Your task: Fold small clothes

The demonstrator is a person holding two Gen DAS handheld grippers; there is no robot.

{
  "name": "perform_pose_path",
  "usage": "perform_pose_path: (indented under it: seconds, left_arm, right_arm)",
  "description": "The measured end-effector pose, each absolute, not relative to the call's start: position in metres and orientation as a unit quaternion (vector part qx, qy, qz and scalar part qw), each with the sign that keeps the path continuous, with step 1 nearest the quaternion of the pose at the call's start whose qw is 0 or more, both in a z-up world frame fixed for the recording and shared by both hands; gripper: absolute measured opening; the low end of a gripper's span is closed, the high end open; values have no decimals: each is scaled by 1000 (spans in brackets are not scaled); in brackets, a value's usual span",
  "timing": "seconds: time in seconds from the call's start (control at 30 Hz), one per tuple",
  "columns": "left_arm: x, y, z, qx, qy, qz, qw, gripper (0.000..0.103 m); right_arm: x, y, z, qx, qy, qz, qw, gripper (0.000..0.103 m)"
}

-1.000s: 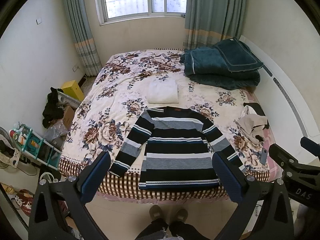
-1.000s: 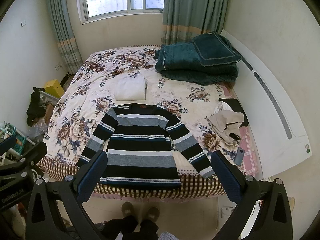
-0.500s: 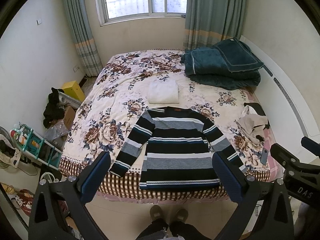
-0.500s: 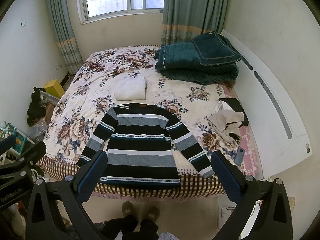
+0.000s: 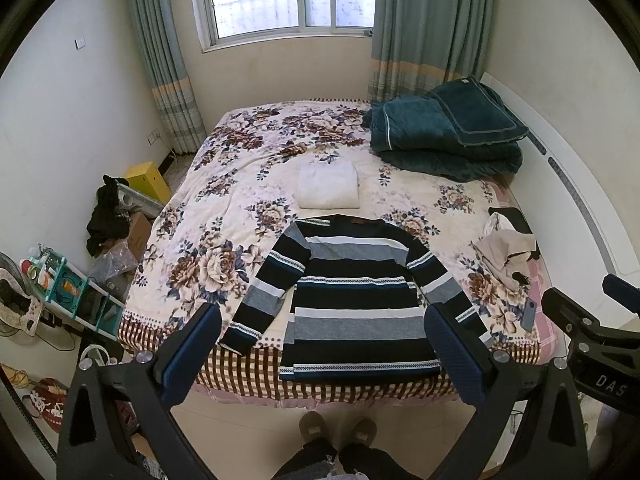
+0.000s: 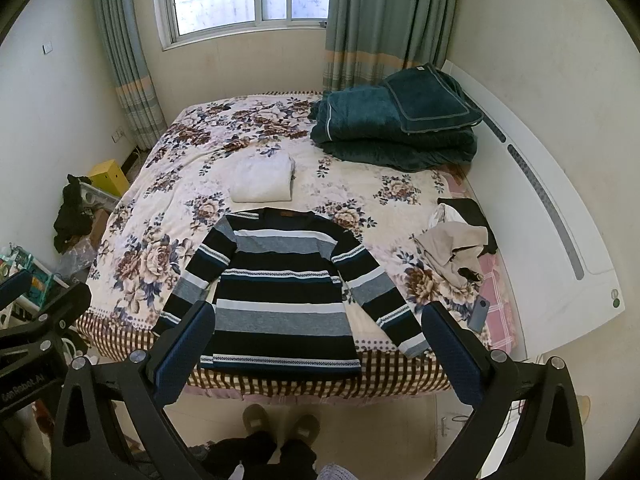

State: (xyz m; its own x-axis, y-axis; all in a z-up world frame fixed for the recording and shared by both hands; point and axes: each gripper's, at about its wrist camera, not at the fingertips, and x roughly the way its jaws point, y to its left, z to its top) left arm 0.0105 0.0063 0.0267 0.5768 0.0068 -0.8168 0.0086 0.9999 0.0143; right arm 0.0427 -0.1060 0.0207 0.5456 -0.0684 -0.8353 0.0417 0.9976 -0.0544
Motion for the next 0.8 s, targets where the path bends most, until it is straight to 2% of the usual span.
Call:
perform_pose_path:
  seconds: [0.37, 0.53, 0.63, 0.8]
  left_arm:
    - [20, 6, 26, 10, 459, 4, 888, 103]
    - [51, 11, -15, 35, 422, 30, 905, 103]
    - [72, 13, -46, 44, 421, 29, 906, 103]
    - [118, 5, -126, 63, 451, 15, 890, 103]
  right_arm:
    - [46, -105, 24, -7, 478, -33, 878, 103]
    - [62, -114, 12, 23, 487, -46, 872, 103]
    - [83, -137, -32, 53, 499, -78, 861, 103]
    - [104, -188, -106, 76, 524, -160, 833, 103]
